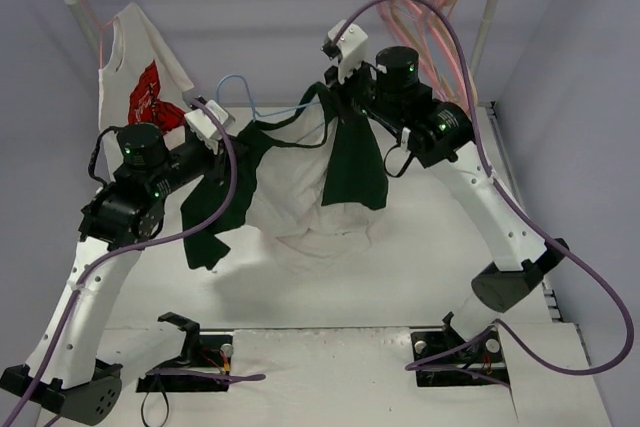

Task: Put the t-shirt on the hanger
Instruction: Place tshirt on hanger

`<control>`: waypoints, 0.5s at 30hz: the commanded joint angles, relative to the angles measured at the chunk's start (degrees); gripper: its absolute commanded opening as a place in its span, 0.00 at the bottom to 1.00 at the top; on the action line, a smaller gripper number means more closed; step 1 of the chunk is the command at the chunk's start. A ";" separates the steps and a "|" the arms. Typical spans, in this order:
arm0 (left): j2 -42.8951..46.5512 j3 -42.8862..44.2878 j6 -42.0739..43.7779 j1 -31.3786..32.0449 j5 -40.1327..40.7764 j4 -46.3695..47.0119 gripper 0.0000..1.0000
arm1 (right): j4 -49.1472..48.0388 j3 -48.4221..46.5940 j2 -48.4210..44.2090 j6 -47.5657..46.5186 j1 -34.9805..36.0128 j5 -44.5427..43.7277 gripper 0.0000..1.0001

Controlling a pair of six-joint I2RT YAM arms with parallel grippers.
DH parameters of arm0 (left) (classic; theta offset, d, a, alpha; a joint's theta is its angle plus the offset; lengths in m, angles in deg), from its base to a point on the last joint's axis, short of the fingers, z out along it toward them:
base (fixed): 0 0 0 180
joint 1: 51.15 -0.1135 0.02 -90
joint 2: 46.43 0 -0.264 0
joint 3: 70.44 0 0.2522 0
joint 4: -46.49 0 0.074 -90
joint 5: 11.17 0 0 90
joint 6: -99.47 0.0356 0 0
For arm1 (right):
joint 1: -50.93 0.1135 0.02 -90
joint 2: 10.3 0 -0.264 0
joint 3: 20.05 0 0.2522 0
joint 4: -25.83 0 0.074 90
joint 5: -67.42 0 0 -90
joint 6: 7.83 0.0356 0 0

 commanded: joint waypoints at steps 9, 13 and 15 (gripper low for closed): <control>6.58 -6.93 -3.03 0.34 -5.98 11.81 0.00 | -4.29 6.91 -4.28 -2.58 1.73 8.01 0.00; 8.34 -11.76 -5.40 0.34 -8.88 12.44 0.00 | -6.47 19.14 -7.71 -1.96 1.73 6.91 0.00; 9.39 -13.87 -6.46 0.34 -11.25 14.45 0.00 | -8.24 24.67 -9.56 -0.73 1.64 5.57 0.00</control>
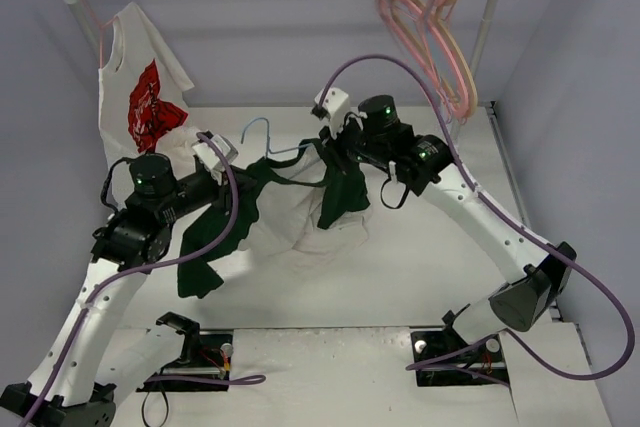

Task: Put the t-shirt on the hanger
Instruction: Place tshirt on hanger

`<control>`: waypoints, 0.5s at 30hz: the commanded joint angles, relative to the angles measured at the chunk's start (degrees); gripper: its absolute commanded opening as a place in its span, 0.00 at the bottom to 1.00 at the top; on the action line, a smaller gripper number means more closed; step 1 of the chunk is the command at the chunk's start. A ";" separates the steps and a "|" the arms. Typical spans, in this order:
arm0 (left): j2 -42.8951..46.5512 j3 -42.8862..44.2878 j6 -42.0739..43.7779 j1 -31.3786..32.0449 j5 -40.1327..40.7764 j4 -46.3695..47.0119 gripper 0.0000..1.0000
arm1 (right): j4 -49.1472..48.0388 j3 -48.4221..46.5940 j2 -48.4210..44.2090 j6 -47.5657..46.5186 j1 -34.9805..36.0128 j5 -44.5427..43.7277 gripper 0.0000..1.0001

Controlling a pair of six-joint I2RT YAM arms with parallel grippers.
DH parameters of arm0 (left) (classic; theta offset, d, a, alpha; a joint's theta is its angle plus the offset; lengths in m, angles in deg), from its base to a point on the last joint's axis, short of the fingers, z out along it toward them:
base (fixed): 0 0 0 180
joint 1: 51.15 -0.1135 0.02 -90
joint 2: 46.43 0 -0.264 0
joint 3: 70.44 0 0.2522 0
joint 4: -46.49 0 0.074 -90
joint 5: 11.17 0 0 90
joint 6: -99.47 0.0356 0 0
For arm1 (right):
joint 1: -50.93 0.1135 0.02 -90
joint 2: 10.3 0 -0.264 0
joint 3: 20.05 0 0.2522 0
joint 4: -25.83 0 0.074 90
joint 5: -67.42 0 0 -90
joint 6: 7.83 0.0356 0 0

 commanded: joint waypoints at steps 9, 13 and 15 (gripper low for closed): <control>0.48 -6.79 -9.69 0.29 -6.74 17.80 0.00 | -6.73 -2.53 0.94 4.07 5.18 9.68 0.00; 0.12 -6.53 -11.01 0.38 -7.62 20.09 0.00 | -3.65 -10.35 5.07 3.11 8.52 9.68 0.00; 0.65 -5.66 -10.84 0.38 -7.62 20.09 0.00 | -2.07 -15.10 6.48 2.49 10.27 9.16 0.00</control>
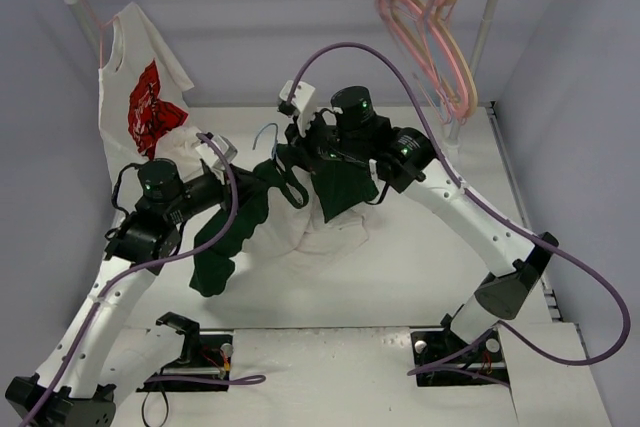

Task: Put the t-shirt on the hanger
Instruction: Place tshirt on hanger

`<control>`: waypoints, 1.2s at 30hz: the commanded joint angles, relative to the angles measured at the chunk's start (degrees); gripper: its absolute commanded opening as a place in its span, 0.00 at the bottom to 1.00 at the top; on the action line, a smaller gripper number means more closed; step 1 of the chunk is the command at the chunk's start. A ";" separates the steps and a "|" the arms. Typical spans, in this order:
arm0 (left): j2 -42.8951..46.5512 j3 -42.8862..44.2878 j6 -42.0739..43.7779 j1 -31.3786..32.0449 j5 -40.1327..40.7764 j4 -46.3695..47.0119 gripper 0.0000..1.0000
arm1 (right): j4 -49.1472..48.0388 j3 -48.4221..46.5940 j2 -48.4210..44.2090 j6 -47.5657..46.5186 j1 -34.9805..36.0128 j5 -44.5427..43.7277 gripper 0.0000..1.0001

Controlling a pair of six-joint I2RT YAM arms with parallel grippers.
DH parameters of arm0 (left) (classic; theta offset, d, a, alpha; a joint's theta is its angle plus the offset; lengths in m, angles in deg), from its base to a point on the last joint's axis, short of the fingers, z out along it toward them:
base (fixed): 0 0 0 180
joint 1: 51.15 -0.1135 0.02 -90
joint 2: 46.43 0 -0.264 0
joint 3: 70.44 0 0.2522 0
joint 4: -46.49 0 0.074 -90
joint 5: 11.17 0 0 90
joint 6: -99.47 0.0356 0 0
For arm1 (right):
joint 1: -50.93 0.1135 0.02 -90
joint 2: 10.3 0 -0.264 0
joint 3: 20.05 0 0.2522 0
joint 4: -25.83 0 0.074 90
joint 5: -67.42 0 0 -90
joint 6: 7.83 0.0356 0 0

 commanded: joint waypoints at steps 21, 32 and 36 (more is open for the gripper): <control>6.87 -10.94 -14.30 0.45 -10.82 31.02 0.00 | -8.85 15.08 -9.77 3.05 -7.94 -2.04 0.06; 1.07 -13.93 -17.56 0.45 -13.11 34.28 0.00 | -8.76 7.25 -5.99 3.14 -7.93 0.51 0.02; -0.86 -13.41 -17.04 0.45 -13.38 33.13 0.00 | -9.81 6.64 -6.16 2.88 -7.94 0.60 0.03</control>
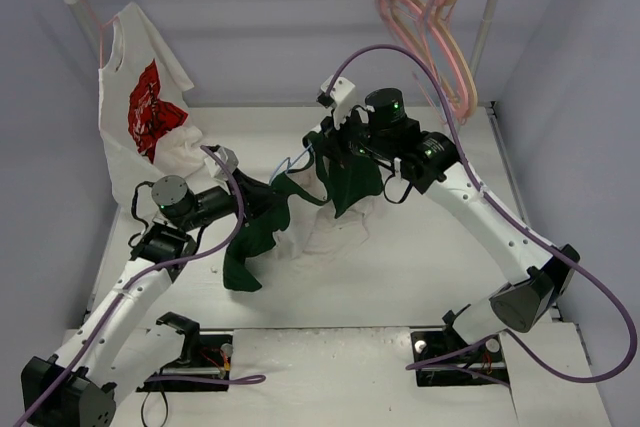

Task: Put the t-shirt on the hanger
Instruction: Place tshirt on hanger

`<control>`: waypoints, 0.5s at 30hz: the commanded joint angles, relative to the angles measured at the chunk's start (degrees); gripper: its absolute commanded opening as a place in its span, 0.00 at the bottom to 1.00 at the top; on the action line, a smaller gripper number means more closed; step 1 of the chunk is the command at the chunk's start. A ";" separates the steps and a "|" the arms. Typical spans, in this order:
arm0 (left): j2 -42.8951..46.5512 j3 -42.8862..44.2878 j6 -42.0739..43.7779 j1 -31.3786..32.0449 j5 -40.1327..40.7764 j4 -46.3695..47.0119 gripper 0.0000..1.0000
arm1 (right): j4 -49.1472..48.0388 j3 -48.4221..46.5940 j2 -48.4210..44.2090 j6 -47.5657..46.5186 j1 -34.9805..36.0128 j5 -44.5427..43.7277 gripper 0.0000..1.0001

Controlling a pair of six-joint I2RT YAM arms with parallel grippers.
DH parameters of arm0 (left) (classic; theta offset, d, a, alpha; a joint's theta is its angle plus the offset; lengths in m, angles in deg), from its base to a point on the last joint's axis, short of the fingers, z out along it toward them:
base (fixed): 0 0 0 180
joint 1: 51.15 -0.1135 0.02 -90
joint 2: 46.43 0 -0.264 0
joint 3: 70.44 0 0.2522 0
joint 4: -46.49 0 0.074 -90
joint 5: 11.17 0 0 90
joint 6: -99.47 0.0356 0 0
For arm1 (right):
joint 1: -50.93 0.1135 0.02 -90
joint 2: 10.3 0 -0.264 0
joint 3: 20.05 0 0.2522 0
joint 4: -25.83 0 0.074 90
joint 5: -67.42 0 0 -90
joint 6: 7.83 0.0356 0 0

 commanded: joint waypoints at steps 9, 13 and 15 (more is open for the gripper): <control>-2.64 5.82 2.63 0.29 3.48 -2.53 0.00 | -6.03 -2.94 1.12 0.21 0.94 5.75 0.05; -3.00 7.32 3.16 0.29 7.89 -6.33 0.00 | -6.12 -1.09 0.42 -0.05 0.85 5.13 0.04; -3.08 8.19 3.50 0.29 9.56 -8.53 0.00 | -6.29 -0.13 -0.19 -0.05 0.85 5.04 0.03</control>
